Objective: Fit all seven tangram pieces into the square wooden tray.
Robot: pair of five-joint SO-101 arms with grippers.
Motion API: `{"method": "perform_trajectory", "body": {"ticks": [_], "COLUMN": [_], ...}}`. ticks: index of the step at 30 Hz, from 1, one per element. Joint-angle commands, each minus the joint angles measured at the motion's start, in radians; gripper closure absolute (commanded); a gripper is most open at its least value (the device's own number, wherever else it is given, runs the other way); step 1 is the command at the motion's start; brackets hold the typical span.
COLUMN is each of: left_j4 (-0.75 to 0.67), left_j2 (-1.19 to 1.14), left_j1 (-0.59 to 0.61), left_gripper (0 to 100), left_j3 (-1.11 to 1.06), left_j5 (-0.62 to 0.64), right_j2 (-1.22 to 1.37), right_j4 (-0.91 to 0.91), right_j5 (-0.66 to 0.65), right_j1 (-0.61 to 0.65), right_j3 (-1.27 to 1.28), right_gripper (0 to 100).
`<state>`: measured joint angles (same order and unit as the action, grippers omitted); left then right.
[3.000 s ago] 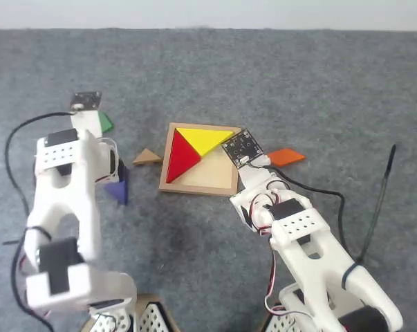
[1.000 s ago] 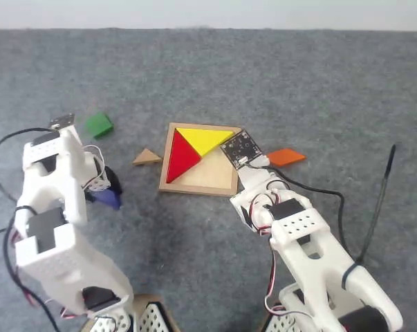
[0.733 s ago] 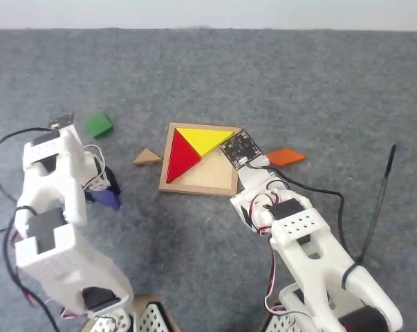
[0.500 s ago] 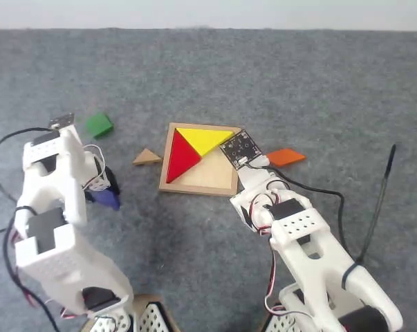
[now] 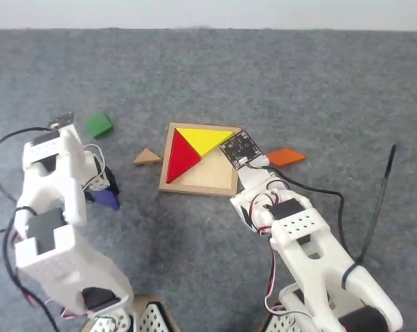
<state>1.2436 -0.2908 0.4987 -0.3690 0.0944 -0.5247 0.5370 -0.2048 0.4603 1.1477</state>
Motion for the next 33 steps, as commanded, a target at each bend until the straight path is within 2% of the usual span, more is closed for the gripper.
{"method": "perform_trajectory", "body": {"ticks": [1,16,21,27,33], "left_j4": [-0.018,-0.015,-0.037,-0.109,-0.081], "left_j2": [-0.002,0.008,0.169,0.396,0.468], "left_j1": [0.018,0.018,0.012,-0.058,-0.089], "left_gripper": [81,81,81,81,81], "left_j3": [-0.007,-0.005,-0.087,-0.243,-0.251], "left_j5": [0.008,0.003,0.008,0.035,0.044], "right_j2": [-0.012,-0.012,-0.012,-0.012,-0.012], "right_j4": [-0.015,-0.016,-0.018,-0.015,-0.013], "right_j5": [-0.014,-0.015,-0.015,-0.015,-0.015], "right_j1": [0.005,0.005,0.005,0.005,0.005], "right_j3": [-0.009,-0.009,-0.009,-0.009,-0.009], "right_gripper": [98.9,98.9,98.9,98.9,98.9]}}
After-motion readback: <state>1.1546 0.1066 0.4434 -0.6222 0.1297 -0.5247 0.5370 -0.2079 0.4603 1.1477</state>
